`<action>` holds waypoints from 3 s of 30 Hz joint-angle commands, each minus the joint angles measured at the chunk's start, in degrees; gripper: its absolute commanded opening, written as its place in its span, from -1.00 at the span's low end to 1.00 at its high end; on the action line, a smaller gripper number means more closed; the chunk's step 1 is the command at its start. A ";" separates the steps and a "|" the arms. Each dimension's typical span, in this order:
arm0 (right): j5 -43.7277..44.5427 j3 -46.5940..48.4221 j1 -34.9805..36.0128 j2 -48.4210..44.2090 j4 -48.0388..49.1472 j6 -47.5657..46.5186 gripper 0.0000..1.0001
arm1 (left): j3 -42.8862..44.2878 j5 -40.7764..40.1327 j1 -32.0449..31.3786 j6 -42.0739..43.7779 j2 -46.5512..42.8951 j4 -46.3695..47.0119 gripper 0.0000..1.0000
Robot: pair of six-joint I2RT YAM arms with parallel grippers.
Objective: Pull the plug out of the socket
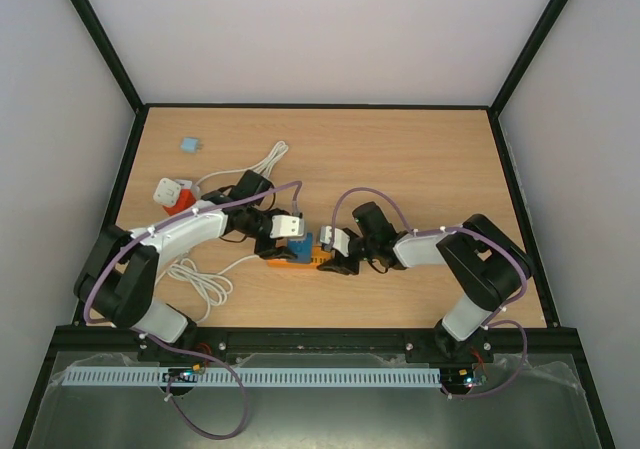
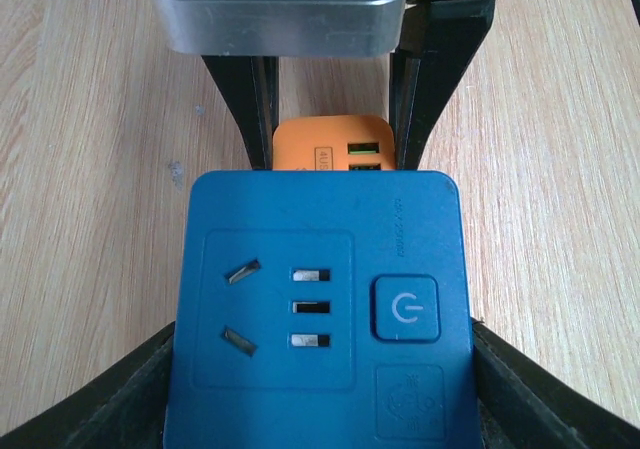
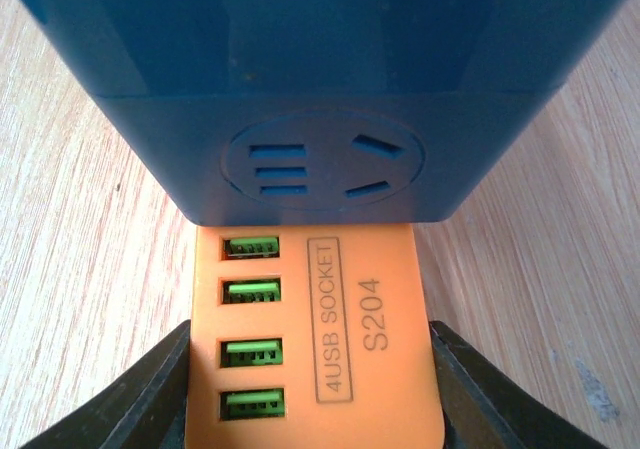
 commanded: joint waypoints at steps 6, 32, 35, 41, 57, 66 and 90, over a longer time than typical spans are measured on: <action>2.88 0.94 0.17 1.96 -1.53 -0.42 -0.65 | 0.59 6.59 0.47 1.38 -3.77 -2.30 -0.28; -0.31 2.20 1.14 1.14 1.06 4.30 0.27 | -4.16 4.72 -1.55 -0.25 0.48 5.33 -0.32; -0.92 2.48 1.79 1.22 0.94 4.58 0.25 | -4.07 4.58 -1.73 -0.56 0.69 5.55 -0.32; -0.25 2.30 2.27 1.41 0.42 4.12 -0.10 | -3.76 4.51 -1.89 -0.77 0.55 5.38 -0.32; 3.25 1.16 2.24 1.24 -1.92 -0.23 -0.60 | 2.41 10.37 -1.76 -4.13 0.98 -1.93 -0.32; 3.55 1.58 2.25 2.02 -2.73 -0.15 -0.65 | 0.24 6.55 -2.16 -2.60 -3.17 -0.20 -0.32; 3.93 1.43 2.28 2.40 -3.16 -1.27 -0.65 | 2.52 8.08 -2.28 -5.86 -1.23 -1.87 -0.33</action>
